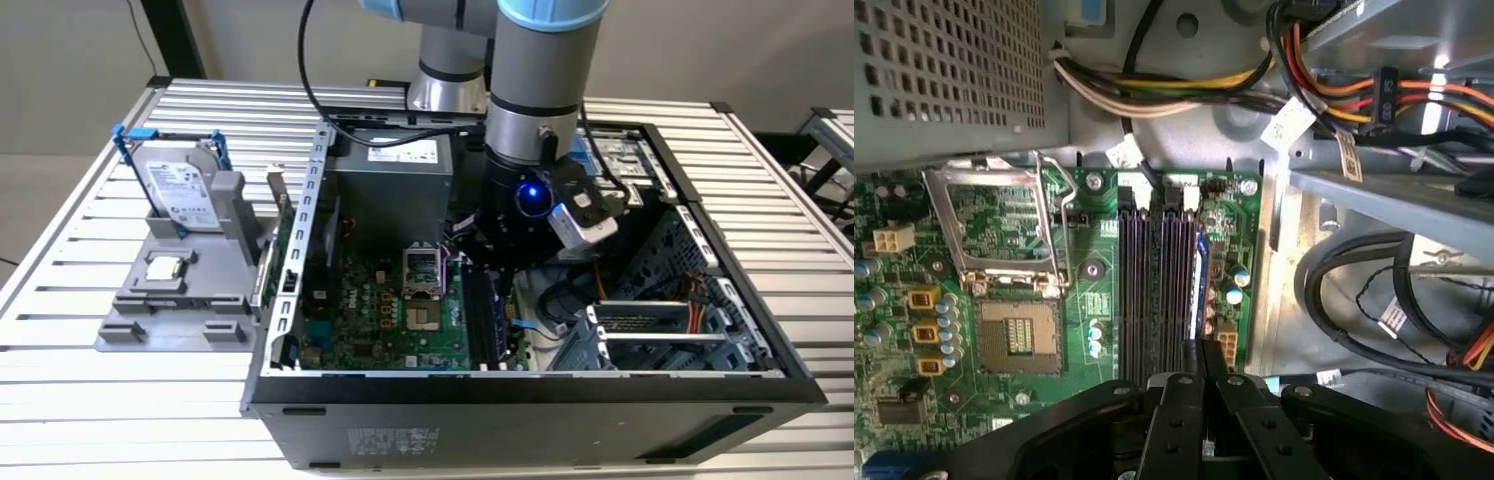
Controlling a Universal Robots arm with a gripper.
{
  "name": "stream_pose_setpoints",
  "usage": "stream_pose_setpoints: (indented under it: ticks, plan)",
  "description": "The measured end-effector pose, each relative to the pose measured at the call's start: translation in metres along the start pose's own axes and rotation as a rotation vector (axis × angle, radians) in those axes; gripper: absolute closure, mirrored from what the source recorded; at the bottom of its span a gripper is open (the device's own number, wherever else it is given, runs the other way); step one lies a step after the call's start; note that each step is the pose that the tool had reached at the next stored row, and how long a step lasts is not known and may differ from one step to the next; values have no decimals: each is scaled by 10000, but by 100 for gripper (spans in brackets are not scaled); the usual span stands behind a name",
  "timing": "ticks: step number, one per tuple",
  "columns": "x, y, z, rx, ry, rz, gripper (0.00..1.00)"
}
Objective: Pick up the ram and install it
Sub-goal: 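Insert the ram into the slot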
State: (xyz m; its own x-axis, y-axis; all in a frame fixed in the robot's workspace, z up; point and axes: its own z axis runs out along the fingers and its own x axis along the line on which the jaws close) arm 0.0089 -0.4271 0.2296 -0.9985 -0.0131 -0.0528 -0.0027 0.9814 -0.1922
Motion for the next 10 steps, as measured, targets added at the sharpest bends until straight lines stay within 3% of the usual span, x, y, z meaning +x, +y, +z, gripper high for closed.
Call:
stream_pose_setpoints:
  ticks: [7,10]
  plan:
    - [11,11,31,73,1,-7,100]
    - [11,13,38,145,9,-38,100]
